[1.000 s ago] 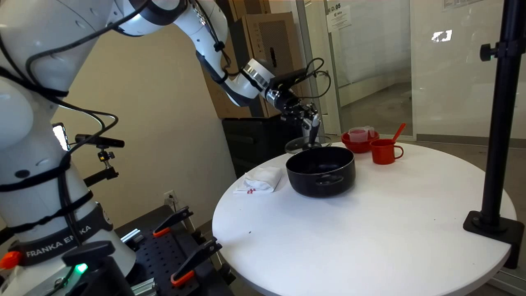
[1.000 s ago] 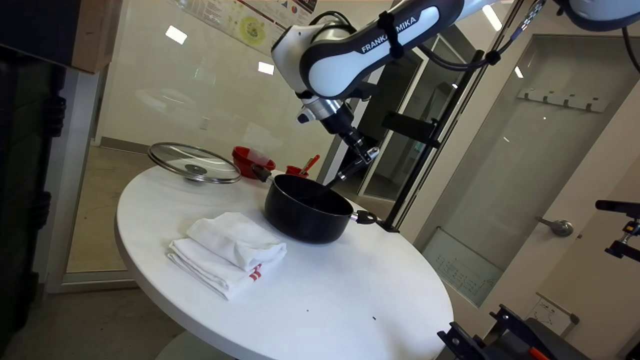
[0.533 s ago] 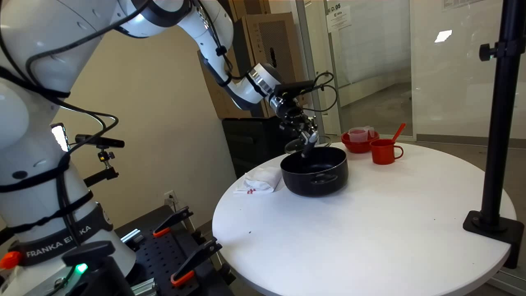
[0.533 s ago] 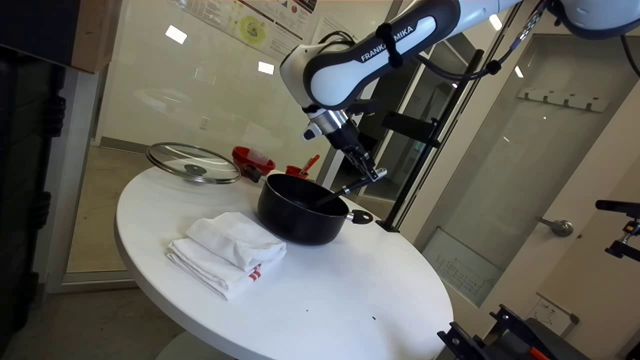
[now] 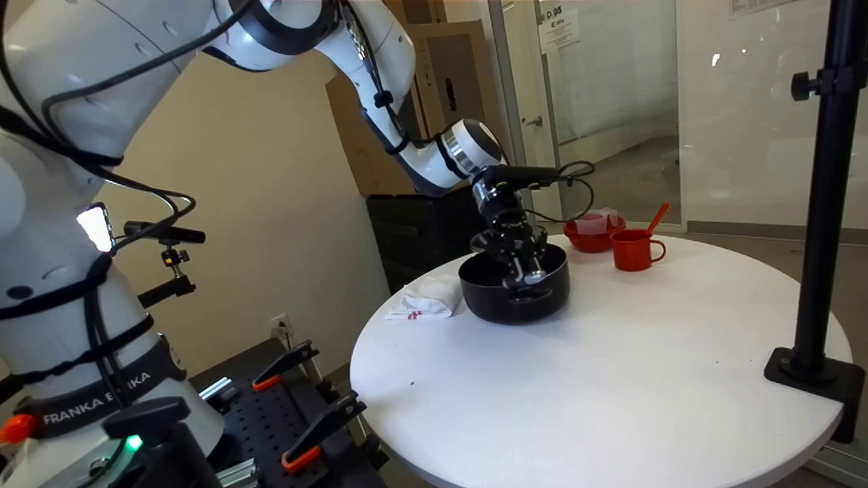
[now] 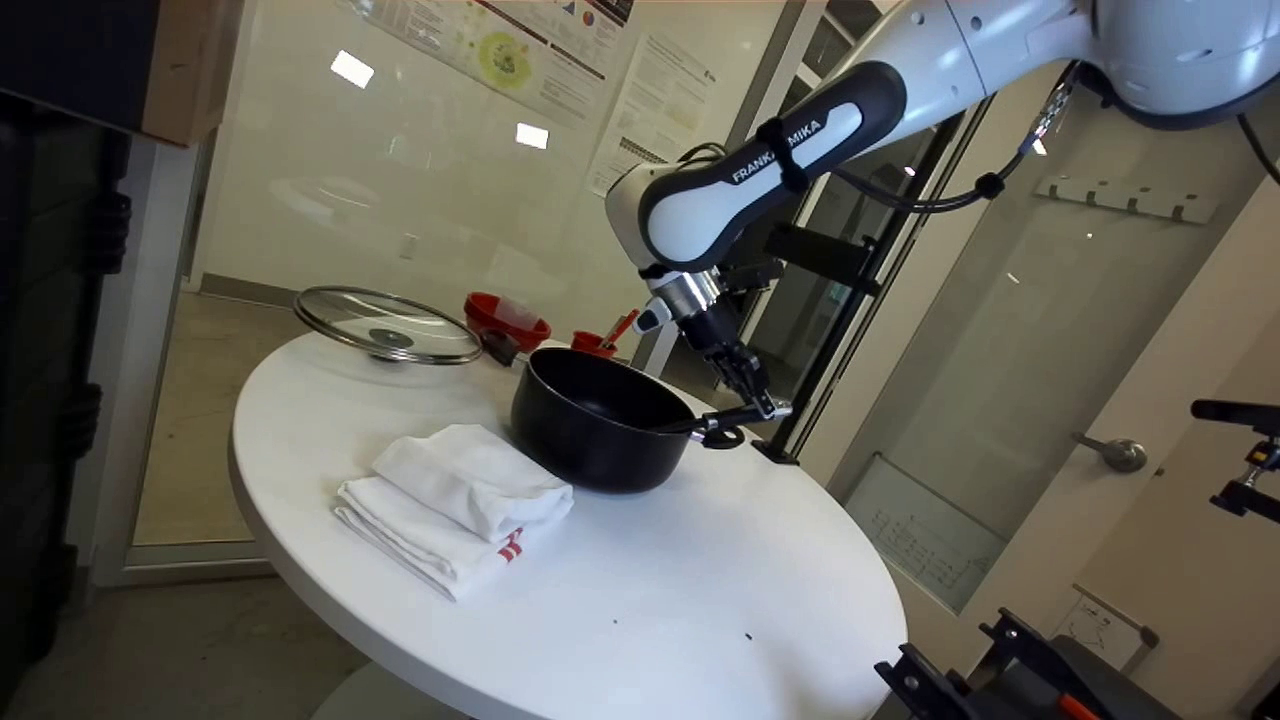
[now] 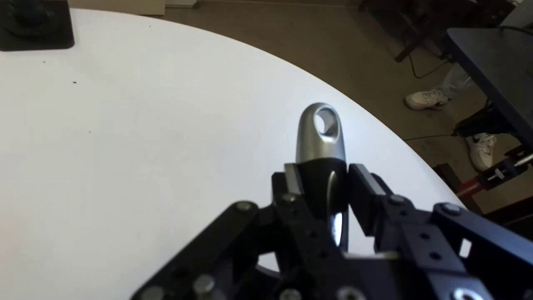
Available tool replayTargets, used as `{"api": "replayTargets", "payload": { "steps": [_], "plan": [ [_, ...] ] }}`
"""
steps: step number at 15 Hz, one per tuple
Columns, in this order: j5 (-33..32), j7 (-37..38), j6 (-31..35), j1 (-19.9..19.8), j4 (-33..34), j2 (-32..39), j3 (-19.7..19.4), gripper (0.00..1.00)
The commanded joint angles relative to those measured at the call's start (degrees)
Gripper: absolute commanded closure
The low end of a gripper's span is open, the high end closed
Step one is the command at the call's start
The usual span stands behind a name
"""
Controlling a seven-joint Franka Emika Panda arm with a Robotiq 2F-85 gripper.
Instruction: Use the ladle to mix in the pot
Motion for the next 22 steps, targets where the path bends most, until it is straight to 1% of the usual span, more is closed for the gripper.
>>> {"api": "replayTargets", "payload": {
  "steps": [1,2,3,4,5,6,9,11,13,16,22],
  "plan": [
    [3.05,-4.10,1.38,-0.92,1.69,1.37,-0.96,0.92],
    [3.46,-4.53,1.79,-1.07,1.55,1.26,-1.02,0.91],
    [3.90,-4.93,2.12,-1.11,1.50,1.20,-1.13,0.79],
    [4.16,-5.18,2.51,-1.10,1.25,0.93,-1.23,0.50],
    [4.39,-5.42,2.79,-1.04,1.19,0.75,-1.30,0.42],
    [4.71,-5.60,3.01,-1.01,1.12,0.48,-1.29,0.36],
    [5.15,-5.58,3.79,-0.76,0.95,-0.03,-1.42,0.13],
    [5.39,-5.52,4.36,-0.61,0.74,-0.53,-1.43,0.01],
    [5.66,-5.52,5.20,-0.58,0.11,-1.53,-1.32,0.00],
    [6.77,-6.87,6.93,-0.90,-1.82,-4.93,-0.48,0.00],
    [7.75,-10.69,15.15,-0.60,-6.98,-14.58,0.50,0.00]
  ]
}}
